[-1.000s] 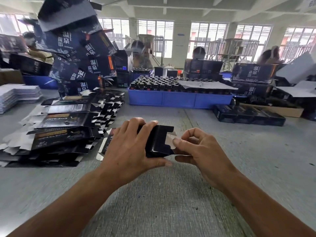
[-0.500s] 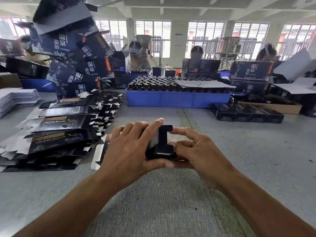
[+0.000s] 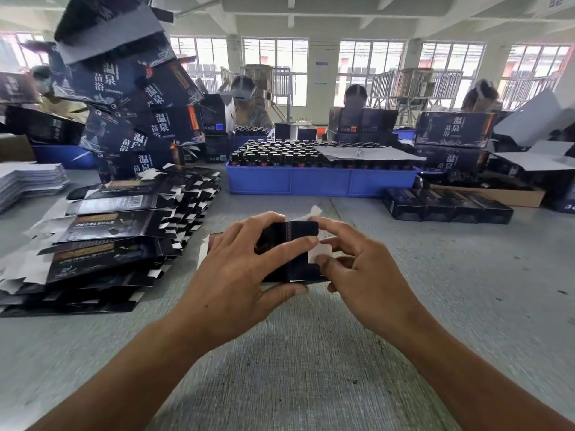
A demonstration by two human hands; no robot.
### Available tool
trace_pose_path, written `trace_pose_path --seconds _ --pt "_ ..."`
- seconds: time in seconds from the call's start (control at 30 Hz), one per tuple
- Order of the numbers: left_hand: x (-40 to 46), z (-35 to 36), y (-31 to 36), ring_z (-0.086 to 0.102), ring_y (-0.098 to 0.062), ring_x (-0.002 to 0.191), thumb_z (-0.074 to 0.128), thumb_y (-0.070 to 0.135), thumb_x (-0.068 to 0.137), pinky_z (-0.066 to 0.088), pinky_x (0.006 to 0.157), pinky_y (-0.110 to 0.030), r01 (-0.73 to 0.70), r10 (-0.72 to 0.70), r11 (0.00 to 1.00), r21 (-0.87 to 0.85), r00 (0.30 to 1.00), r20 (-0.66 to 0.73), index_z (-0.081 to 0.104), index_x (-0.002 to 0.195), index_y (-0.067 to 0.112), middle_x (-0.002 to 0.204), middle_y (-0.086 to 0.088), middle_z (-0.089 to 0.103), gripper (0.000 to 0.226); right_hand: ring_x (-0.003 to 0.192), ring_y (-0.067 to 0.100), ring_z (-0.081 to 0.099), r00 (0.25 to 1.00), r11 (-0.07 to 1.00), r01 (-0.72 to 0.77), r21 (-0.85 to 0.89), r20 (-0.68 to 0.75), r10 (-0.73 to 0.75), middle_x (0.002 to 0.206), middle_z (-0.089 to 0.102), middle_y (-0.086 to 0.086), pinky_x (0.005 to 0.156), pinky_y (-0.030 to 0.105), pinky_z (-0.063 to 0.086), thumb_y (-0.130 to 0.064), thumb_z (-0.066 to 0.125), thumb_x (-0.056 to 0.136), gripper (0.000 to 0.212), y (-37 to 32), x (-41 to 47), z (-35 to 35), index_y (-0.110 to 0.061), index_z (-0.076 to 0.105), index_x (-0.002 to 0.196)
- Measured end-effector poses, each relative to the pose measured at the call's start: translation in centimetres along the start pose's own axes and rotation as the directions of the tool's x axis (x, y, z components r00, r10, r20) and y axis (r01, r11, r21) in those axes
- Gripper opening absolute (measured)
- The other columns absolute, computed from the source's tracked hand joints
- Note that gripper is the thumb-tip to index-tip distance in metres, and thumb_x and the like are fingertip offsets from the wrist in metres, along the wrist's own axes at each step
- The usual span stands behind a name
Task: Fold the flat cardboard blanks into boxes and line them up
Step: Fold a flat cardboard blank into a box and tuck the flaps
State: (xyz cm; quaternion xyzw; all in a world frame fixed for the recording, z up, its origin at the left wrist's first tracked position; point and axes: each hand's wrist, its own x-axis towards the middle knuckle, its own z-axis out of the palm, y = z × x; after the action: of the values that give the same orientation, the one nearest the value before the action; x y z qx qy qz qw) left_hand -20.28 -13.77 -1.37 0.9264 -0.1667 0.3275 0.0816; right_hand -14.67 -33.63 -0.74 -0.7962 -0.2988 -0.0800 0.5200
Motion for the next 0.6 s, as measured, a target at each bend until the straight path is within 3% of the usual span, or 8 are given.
trace_pose_path --seconds 0.27,0.37,0.47,0.6 --pt "0.00 -0.01 -0.25 0.048 -0.028 0.125 0.069 0.058 0.076 0.050 0.094 -0.054 0.028 -0.032 0.997 -0.066 0.998 -0.057 0.049 0.138 0.041 0.142 -0.002 0.043 0.068 0.093 -0.002 0.069 0.996 0.986 0.087 -0.143 0.000 -0.088 0.122 0.066 -0.013 0.084 0.015 0.056 -0.015 0.059 0.100 0.056 -0.32 -0.42 0.51 -0.043 0.044 0.147" --pt "-0.07 0.11 -0.36 0.048 -0.027 0.126 0.072 0.053 0.076 0.048 0.098 -0.053 0.015 -0.017 0.999 -0.031 0.998 -0.062 0.054 0.137 0.038 0.142 -0.001 0.044 0.065 0.089 -0.001 0.070 0.996 0.988 0.084 -0.126 -0.026 -0.088 0.117 0.067 -0.013 0.079 0.017 0.058 -0.015 0.060 0.100 0.054 -0.25 -0.40 0.35 -0.047 0.046 0.141" --pt "0.02 0.21 -0.41 0.047 -0.029 0.129 0.073 0.045 0.076 0.044 0.103 -0.053 -0.004 0.004 1.000 0.001 0.996 -0.093 0.058 0.134 0.035 0.144 -0.002 0.047 0.061 0.086 -0.005 0.068 0.991 0.992 0.091 -0.093 -0.089 -0.099 0.113 0.068 -0.014 0.068 0.008 0.052 -0.014 0.062 0.098 0.053 -0.17 -0.31 0.16 -0.049 0.047 0.135" --pt "-0.05 0.18 -0.42 0.045 -0.029 0.133 0.071 0.040 0.077 0.045 0.103 -0.054 0.004 -0.005 1.000 -0.015 0.995 -0.101 0.058 0.134 0.032 0.146 -0.003 0.047 0.059 0.088 -0.005 0.067 0.990 0.994 0.083 -0.077 -0.109 -0.091 0.116 0.066 -0.014 0.069 0.007 0.051 -0.017 0.063 0.097 0.060 -0.16 -0.30 0.18 -0.054 0.036 0.136"
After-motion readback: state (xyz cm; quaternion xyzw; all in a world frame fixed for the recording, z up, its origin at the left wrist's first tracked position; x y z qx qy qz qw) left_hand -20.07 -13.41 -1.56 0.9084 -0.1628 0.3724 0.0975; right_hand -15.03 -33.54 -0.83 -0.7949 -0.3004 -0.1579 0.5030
